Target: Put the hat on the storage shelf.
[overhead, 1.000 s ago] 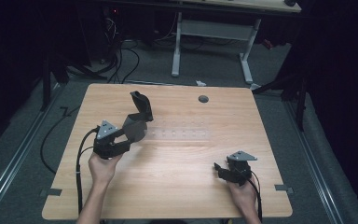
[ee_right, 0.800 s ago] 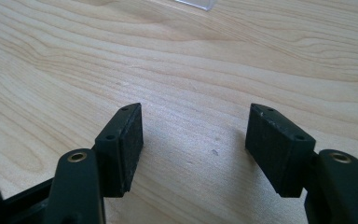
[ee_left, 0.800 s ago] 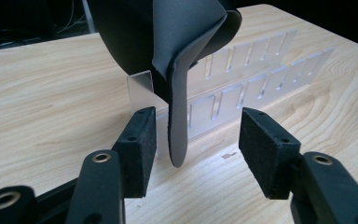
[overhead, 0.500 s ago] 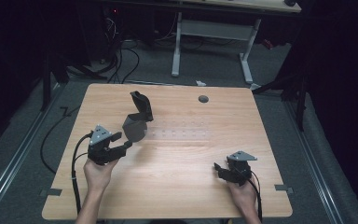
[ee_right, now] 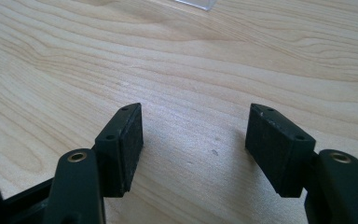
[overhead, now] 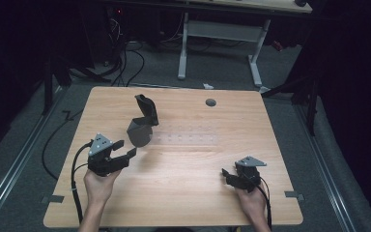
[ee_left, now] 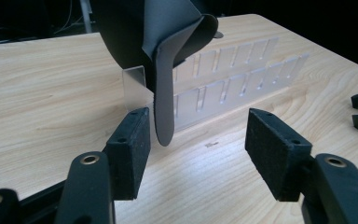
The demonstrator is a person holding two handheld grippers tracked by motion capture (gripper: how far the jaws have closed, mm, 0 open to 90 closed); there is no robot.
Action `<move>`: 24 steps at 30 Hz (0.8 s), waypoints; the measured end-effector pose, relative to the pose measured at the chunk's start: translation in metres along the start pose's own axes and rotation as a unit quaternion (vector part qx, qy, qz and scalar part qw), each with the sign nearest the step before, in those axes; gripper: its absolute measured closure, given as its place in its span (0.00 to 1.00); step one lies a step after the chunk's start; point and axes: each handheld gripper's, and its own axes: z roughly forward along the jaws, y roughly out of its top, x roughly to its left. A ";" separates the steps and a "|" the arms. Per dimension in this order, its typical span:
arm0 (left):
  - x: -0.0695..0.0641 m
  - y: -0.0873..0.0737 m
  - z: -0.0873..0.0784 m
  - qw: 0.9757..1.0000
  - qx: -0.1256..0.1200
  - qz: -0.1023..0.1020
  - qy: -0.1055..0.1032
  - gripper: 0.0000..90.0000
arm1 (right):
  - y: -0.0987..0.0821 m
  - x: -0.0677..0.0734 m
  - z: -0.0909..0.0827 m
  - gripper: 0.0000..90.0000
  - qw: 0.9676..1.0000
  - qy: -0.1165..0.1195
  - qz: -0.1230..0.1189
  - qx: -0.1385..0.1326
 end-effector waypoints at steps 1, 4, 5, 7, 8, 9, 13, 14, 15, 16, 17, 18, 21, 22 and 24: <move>0.000 0.000 -0.001 1.000 0.000 0.000 0.000 0.45 | 0.000 0.000 0.000 0.41 1.000 0.000 0.000 0.000; -0.001 -0.002 -0.004 1.000 0.001 -0.003 -0.002 0.44 | 0.000 0.000 0.000 0.41 1.000 0.000 0.000 0.000; -0.002 -0.002 -0.005 1.000 0.001 -0.003 -0.003 0.44 | 0.000 0.000 0.000 0.41 1.000 0.000 0.000 0.000; -0.002 -0.004 -0.007 1.000 0.006 -0.004 -0.004 0.43 | 0.000 0.000 0.000 0.41 1.000 0.000 0.000 0.000; -0.002 -0.004 -0.007 1.000 0.008 -0.004 -0.004 0.43 | 0.000 0.000 0.000 0.41 1.000 0.000 0.000 0.000; -0.003 -0.006 -0.008 1.000 0.009 -0.004 -0.004 0.43 | 0.000 0.000 0.000 0.41 1.000 0.000 0.000 0.000; -0.004 -0.009 -0.010 1.000 0.014 -0.008 -0.008 0.43 | 0.000 0.000 0.000 0.41 1.000 0.000 0.000 0.000; -0.005 -0.010 -0.010 1.000 0.015 -0.008 -0.009 0.43 | 0.000 0.000 0.000 0.41 1.000 0.000 0.000 0.000; -0.005 -0.011 -0.011 1.000 0.017 -0.008 -0.010 0.42 | 0.000 0.000 0.000 0.41 1.000 0.000 0.000 0.000; -0.006 -0.012 -0.011 1.000 0.017 -0.009 -0.012 0.42 | 0.000 0.000 0.000 0.41 1.000 0.000 0.000 0.000; -0.007 -0.013 -0.012 1.000 0.018 -0.009 -0.013 0.42 | 0.000 0.000 0.000 0.41 1.000 0.001 0.000 0.000; -0.007 -0.014 -0.012 1.000 0.020 -0.009 -0.013 0.42 | 0.000 0.000 0.000 0.41 1.000 0.000 0.000 0.000; -0.009 -0.018 -0.013 0.999 0.026 -0.010 -0.016 0.42 | 0.000 0.000 0.000 0.41 1.000 0.000 0.000 0.000; -0.010 -0.019 -0.012 0.999 0.029 -0.010 -0.015 0.43 | 0.000 0.000 0.000 0.41 1.000 0.000 0.000 0.000; -0.011 -0.023 -0.012 0.999 0.033 -0.006 -0.013 0.43 | 0.000 0.000 0.000 0.41 1.000 0.000 0.000 0.000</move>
